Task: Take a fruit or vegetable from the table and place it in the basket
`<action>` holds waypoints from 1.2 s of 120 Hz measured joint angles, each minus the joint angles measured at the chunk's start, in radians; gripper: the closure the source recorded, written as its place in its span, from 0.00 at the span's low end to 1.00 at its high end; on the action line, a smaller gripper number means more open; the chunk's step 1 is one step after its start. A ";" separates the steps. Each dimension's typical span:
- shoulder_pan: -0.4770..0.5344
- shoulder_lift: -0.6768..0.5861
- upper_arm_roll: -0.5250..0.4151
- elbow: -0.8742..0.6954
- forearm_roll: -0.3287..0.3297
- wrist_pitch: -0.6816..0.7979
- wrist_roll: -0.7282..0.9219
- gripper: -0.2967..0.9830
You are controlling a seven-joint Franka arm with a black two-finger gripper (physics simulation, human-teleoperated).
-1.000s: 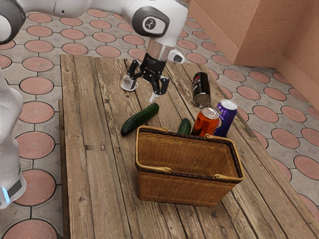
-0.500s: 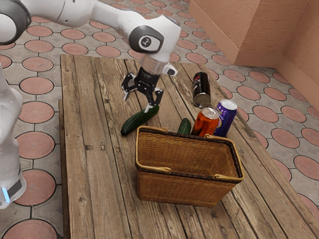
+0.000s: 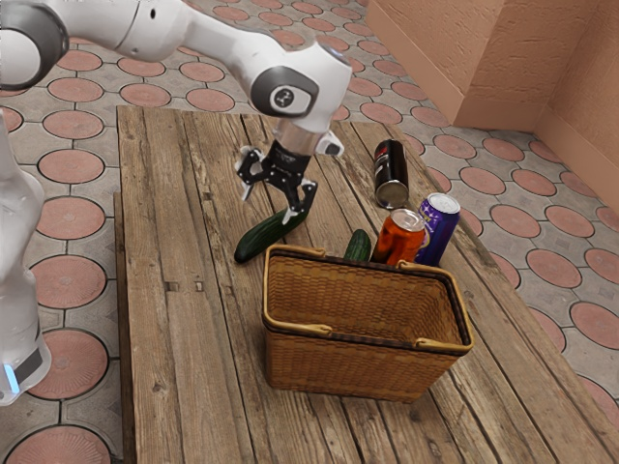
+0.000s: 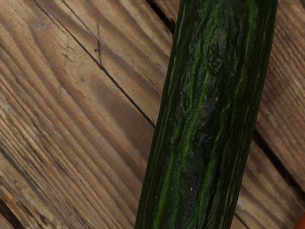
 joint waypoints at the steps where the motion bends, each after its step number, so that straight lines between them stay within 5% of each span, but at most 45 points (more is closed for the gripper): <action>1: 0.000 0.002 0.000 0.000 0.000 0.001 0.000 0.23; 144: -0.013 0.118 0.015 -0.014 0.004 0.170 -0.012 0.23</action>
